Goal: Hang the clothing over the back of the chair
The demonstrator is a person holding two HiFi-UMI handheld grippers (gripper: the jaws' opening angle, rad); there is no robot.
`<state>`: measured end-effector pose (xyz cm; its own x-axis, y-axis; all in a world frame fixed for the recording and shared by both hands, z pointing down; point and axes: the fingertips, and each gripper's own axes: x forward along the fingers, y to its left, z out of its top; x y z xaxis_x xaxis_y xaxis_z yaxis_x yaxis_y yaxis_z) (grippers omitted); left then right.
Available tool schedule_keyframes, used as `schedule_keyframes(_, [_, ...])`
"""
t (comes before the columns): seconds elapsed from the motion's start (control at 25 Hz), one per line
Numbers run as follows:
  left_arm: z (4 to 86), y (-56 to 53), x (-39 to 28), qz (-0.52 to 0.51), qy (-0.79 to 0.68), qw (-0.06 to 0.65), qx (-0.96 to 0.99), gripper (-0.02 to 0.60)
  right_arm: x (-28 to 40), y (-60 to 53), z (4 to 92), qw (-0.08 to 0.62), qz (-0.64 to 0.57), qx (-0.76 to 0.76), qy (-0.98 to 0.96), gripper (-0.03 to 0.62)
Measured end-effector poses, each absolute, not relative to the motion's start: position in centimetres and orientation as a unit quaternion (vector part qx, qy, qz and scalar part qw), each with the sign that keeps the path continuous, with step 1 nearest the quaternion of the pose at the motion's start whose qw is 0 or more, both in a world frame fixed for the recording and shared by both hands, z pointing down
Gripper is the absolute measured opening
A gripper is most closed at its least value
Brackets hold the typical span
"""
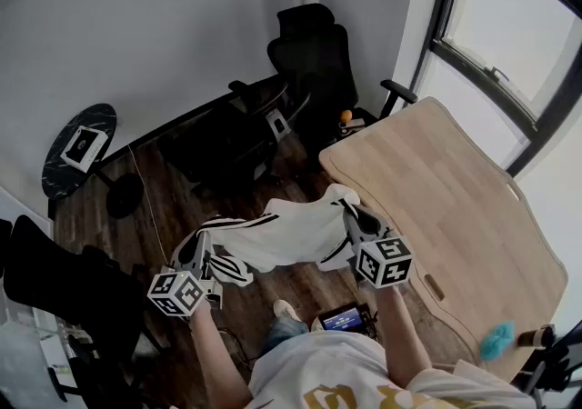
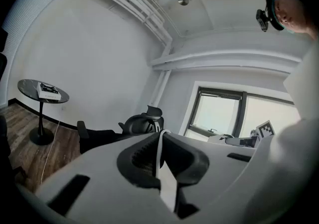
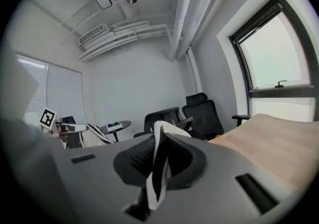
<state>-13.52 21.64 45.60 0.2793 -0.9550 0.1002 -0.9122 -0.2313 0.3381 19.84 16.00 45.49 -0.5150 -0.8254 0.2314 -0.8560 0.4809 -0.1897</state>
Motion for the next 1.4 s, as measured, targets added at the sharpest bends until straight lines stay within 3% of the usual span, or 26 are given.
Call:
schedule_keyframes(0.96, [42.1, 20.9, -13.1, -0.084, -0.593, 0.151, 0.787, 0.026, 20.1, 14.6, 43.3, 0.016, 0.167, 0.474, -0.865, 0.025])
schedule_keyframes(1.4, [41.9, 11.7, -16.3, -0.097, -0.587, 0.16, 0.788, 0.026, 17.3, 5.6, 43.5, 0.024, 0.168, 0.472, -0.865, 0.025])
